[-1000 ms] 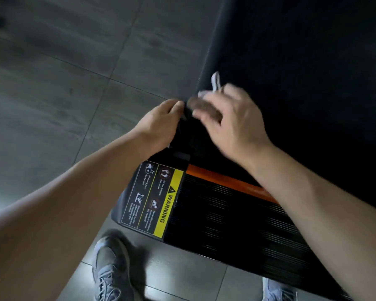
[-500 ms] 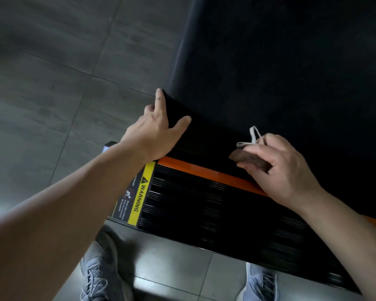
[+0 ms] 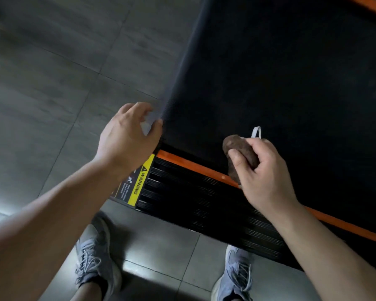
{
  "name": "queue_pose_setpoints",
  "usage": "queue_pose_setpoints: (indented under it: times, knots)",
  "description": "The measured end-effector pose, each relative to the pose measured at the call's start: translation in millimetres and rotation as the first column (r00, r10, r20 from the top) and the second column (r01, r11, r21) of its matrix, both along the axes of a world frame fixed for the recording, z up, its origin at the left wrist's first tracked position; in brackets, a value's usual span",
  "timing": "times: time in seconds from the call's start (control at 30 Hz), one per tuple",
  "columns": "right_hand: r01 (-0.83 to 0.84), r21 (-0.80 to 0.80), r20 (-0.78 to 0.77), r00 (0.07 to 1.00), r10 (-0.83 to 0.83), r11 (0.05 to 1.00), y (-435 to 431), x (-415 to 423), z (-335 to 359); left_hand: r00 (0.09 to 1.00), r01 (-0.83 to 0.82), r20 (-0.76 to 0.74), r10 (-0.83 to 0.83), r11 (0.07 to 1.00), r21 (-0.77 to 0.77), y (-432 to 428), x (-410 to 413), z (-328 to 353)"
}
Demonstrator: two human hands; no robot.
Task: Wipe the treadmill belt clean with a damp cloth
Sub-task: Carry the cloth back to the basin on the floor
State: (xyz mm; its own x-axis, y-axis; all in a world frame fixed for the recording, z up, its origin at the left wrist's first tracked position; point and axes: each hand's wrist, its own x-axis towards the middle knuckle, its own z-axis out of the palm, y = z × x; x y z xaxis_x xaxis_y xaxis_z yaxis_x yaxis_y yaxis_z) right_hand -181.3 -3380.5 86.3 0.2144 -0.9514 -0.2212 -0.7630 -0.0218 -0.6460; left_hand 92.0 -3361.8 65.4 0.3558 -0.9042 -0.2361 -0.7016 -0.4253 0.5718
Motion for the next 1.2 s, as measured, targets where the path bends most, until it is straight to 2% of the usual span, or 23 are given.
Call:
queue_pose_setpoints:
  times: [0.1, 0.27, 0.43, 0.63, 0.77, 0.97, 1.2]
  knots:
    - [-0.136, 0.033, 0.024, 0.991, 0.135, 0.99, 8.4, 30.1, 13.8, 0.996, -0.093, 0.002, 0.093, 0.996, -0.004, 26.1, 21.7, 19.9]
    - [-0.322, 0.004, -0.017, 0.947, 0.322, 0.947, 18.9, 86.4, 37.0, 0.965, -0.258, 0.039, 0.258, 0.966, 0.005, 78.1, 76.4, 50.4]
    - [-0.539, -0.078, -0.037, 0.842, 0.538, 0.839, 30.5, 161.8, 64.0, 0.91, -0.408, 0.073, 0.407, 0.913, -0.01, 142.0, 140.0, 85.8]
    - [-0.764, -0.182, -0.05, 0.636, 0.77, 0.62, 53.3, 280.5, 106.9, 0.799, -0.598, 0.076, 0.596, 0.802, -0.006, 223.3, 214.1, 126.4]
    - [-0.866, -0.242, -0.143, 0.479, 0.866, 0.439, 73.4, 365.9, 129.9, 0.738, -0.673, 0.076, 0.67, 0.74, 0.008, 274.2, 270.9, 144.1]
    - [-0.933, -0.253, -0.177, 0.305, 0.936, 0.257, 118.3, 496.6, 147.2, 0.638, -0.77, 0.075, 0.766, 0.637, 0.04, 353.5, 358.7, 163.1]
    - [-0.966, -0.259, -0.136, 0.035, 0.99, -0.002, 216.6, 605.5, 152.8, 0.431, -0.902, 0.117, 0.895, 0.43, 0.028, 458.2, 417.0, 175.5]
